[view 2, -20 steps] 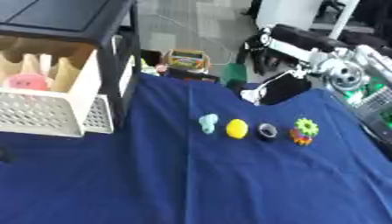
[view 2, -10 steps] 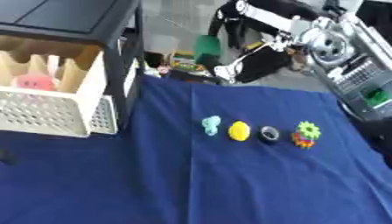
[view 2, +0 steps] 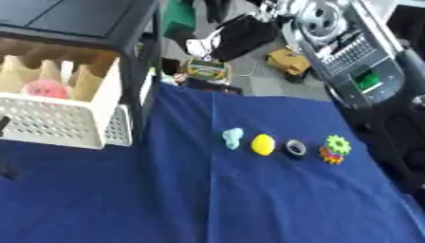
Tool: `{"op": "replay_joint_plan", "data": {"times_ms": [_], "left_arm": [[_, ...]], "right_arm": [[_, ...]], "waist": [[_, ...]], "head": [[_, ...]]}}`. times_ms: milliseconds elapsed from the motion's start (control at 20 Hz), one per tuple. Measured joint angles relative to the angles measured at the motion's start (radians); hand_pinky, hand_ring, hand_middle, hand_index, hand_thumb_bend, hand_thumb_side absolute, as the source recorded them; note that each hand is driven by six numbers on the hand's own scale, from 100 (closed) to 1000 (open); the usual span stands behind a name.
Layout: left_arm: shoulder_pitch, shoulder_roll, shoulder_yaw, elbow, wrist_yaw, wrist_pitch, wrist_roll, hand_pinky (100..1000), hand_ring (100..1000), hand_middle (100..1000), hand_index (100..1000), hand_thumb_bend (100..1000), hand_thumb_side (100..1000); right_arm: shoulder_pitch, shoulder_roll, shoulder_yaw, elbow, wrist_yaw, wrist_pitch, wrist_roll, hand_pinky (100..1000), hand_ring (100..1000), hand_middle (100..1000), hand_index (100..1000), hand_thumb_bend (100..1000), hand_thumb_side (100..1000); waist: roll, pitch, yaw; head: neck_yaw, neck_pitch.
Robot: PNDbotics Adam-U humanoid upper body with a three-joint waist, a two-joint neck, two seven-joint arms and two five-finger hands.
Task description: Pick up objects from table and place into drawer.
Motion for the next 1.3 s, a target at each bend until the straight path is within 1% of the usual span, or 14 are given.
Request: {"op": "replay_joint_plan", "data": {"times_ms": [350, 550, 800, 1100, 1300], "left_arm": [[-0.014, -0.001, -0.006, 0.0, 0.007, 0.002, -0.003, 546, 184, 438, 896, 100, 964], [-0.019, -0.009, -0.012, 0.0, 0.009, 0.004, -0.006, 546, 184, 438, 896, 100, 965], [-0.024, -0.009, -0.013, 0.0, 0.009, 0.007, -0.01, 546, 185, 438, 896, 100, 964], [-0.029, -0.018, -0.019, 0.0, 0.013, 0.008, -0.017, 546, 185, 439, 896, 100, 968], [-0.03, -0.018, -0.024, 0.0, 0.016, 0.011, -0.021, 545, 186, 439, 895, 100, 970]], "right_arm": [[-0.05, 0.071, 0.006, 0.04, 0.022, 0.0, -0.001, 543, 527, 273, 442, 100, 281], [-0.074, 0.115, 0.008, 0.068, 0.033, 0.002, -0.007, 536, 522, 269, 440, 100, 270], [-0.092, 0.158, 0.012, 0.103, 0.044, 0.004, -0.019, 530, 517, 267, 438, 100, 267], [-0.113, 0.208, 0.022, 0.128, 0.049, 0.006, -0.027, 526, 515, 264, 437, 100, 268], [-0.115, 0.23, 0.031, 0.154, 0.06, 0.007, -0.028, 524, 516, 268, 441, 100, 269]], "waist": [[-0.01, 0.0, 0.021], [-0.015, 0.0, 0.031], [-0.018, 0.0, 0.039], [-0.024, 0.0, 0.051], [-0.03, 0.0, 0.055]], "head": [[-0.001, -0.009], [-0.009, -0.01], [-0.016, -0.01], [-0.026, -0.02], [-0.028, -0.023]]}}
